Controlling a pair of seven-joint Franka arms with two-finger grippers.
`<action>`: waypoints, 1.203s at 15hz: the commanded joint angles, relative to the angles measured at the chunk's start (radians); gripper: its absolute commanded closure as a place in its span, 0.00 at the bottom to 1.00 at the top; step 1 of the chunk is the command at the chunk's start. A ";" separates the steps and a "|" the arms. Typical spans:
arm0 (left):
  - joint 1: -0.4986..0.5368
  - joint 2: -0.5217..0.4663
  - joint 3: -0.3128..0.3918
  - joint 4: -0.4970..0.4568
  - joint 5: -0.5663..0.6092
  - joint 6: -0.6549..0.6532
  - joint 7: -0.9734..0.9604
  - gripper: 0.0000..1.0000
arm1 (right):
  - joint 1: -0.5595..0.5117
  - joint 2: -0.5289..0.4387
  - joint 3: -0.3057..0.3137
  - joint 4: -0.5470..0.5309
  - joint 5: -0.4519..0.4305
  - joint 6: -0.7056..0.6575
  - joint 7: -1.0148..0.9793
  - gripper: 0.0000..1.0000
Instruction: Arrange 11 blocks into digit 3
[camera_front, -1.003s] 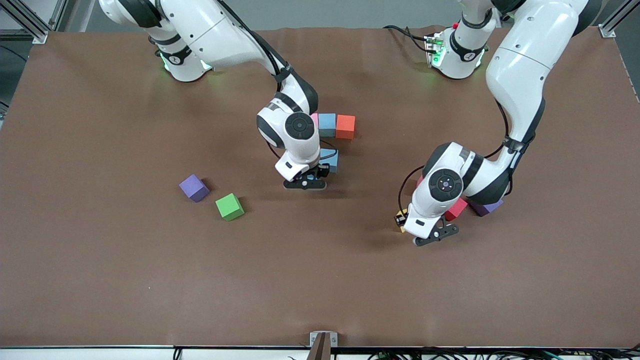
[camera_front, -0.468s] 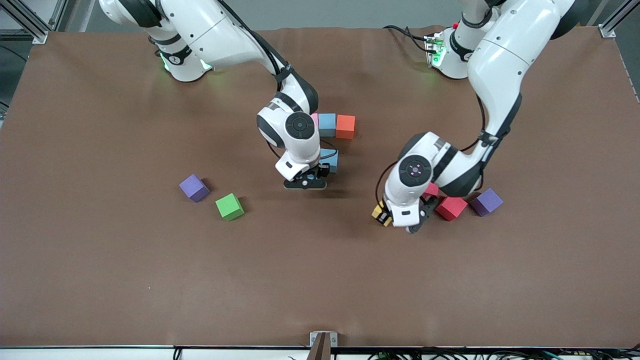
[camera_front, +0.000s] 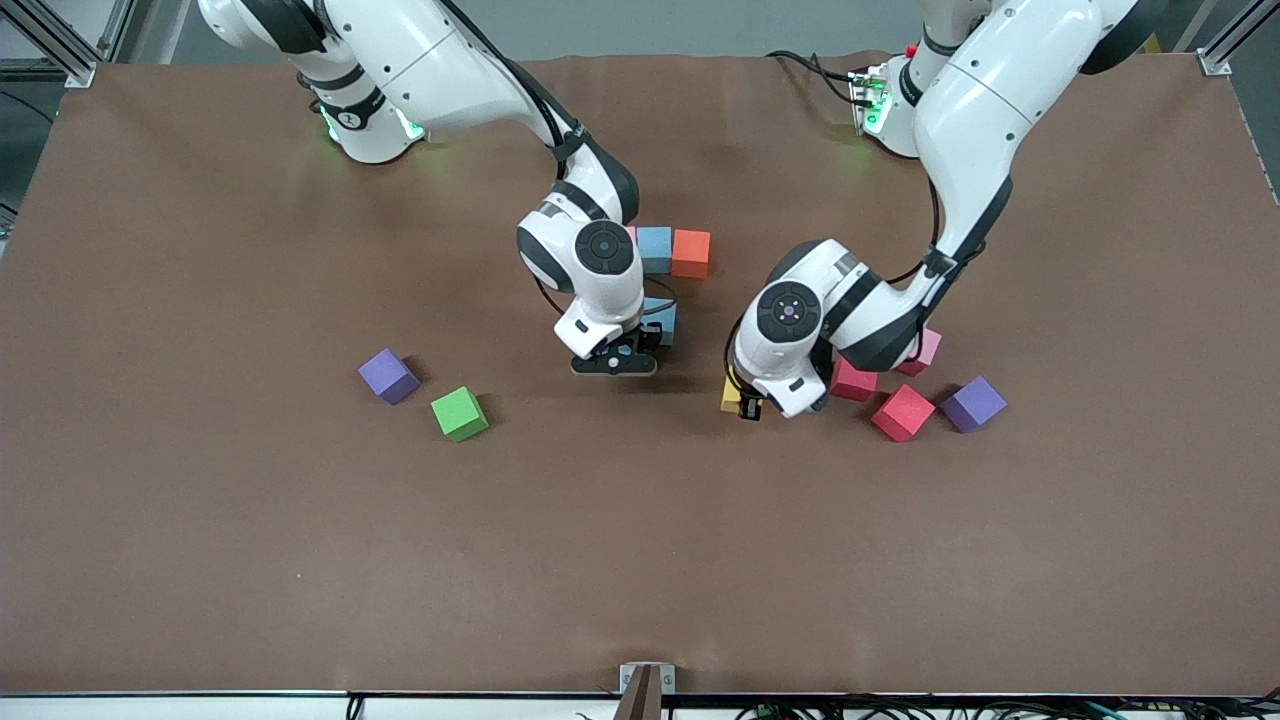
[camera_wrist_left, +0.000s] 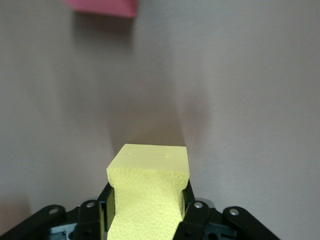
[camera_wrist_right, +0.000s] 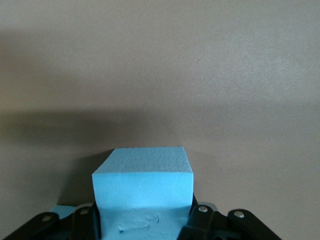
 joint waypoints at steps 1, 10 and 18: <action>-0.025 -0.080 -0.008 -0.104 0.002 0.000 -0.120 0.72 | 0.018 -0.010 0.000 -0.053 0.016 0.008 0.001 0.86; -0.098 -0.096 -0.011 -0.138 0.002 0.028 -0.265 0.72 | 0.033 -0.012 0.000 -0.052 0.016 0.007 0.002 0.86; -0.132 -0.058 -0.009 -0.083 -0.001 0.046 -0.291 0.72 | 0.022 -0.010 -0.002 -0.049 0.006 0.008 -0.030 0.86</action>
